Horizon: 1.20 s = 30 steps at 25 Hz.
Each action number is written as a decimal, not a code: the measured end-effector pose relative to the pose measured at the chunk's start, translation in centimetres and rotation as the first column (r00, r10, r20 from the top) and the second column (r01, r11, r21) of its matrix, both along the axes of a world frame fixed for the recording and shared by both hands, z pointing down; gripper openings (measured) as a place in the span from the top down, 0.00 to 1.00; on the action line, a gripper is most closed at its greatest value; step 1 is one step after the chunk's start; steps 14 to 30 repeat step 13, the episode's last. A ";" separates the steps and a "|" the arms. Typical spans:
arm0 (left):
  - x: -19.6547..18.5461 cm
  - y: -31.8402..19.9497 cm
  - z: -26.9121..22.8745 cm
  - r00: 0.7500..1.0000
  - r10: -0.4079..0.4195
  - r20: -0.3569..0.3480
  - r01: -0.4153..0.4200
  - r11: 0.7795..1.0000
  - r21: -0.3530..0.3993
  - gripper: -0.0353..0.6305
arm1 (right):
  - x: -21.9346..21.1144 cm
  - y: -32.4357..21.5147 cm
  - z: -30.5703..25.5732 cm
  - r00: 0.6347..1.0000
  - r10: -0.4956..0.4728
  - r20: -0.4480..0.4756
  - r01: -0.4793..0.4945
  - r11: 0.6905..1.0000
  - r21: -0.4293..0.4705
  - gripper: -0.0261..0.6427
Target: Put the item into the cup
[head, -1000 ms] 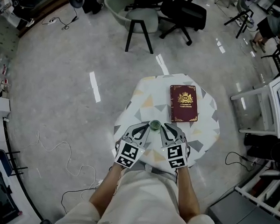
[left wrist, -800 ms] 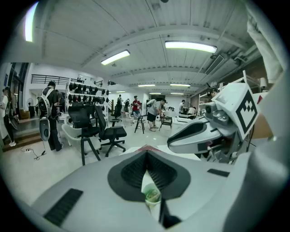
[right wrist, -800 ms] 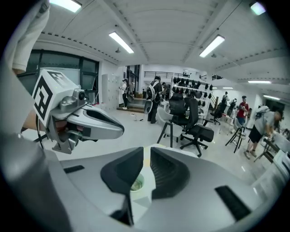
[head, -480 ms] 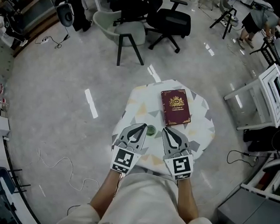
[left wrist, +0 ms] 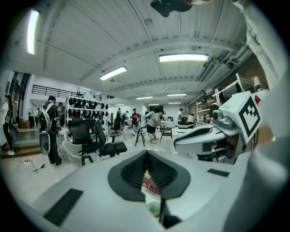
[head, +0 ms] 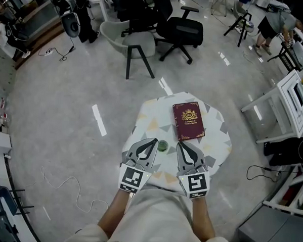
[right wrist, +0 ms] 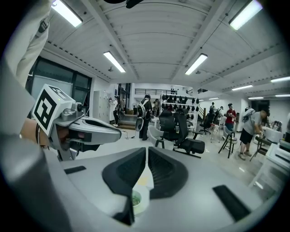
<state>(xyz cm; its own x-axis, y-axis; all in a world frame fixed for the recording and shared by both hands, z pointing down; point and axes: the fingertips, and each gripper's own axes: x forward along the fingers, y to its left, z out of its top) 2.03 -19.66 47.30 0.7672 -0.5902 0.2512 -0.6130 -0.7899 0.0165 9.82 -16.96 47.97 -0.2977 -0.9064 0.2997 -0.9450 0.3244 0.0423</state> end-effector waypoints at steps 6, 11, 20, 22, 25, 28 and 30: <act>0.3 -0.2 -0.6 1.000 0.005 -0.007 -0.005 1.000 0.011 0.93 | 0.3 -0.2 -1.2 1.000 0.003 -0.001 -0.003 1.000 0.028 0.93; 0.7 -0.2 -0.9 1.000 0.011 -0.012 -0.010 1.000 0.017 0.93 | 0.4 -0.3 -2.2 1.000 -0.009 -0.017 0.009 0.999 0.035 0.93; 0.8 -0.2 -1.1 1.000 0.012 -0.013 -0.012 1.000 0.019 0.93 | 0.4 -0.3 -2.6 1.000 -0.015 -0.025 0.015 0.999 0.036 0.93; 0.8 -0.2 -1.1 1.000 0.012 -0.013 -0.012 1.000 0.019 0.93 | 0.4 -0.3 -2.6 1.000 -0.015 -0.025 0.015 0.999 0.036 0.93; 0.8 -0.2 -1.1 1.000 0.012 -0.013 -0.012 1.000 0.019 0.93 | 0.4 -0.3 -2.6 1.000 -0.015 -0.025 0.015 0.999 0.036 0.93; 0.8 -0.2 -1.1 1.000 0.012 -0.013 -0.012 1.000 0.019 0.93 | 0.4 -0.3 -2.6 1.000 -0.015 -0.025 0.015 0.999 0.036 0.93; 0.8 -0.2 -1.1 1.000 0.012 -0.013 -0.012 1.000 0.019 0.93 | 0.4 -0.3 -2.6 1.000 -0.015 -0.025 0.015 0.999 0.036 0.93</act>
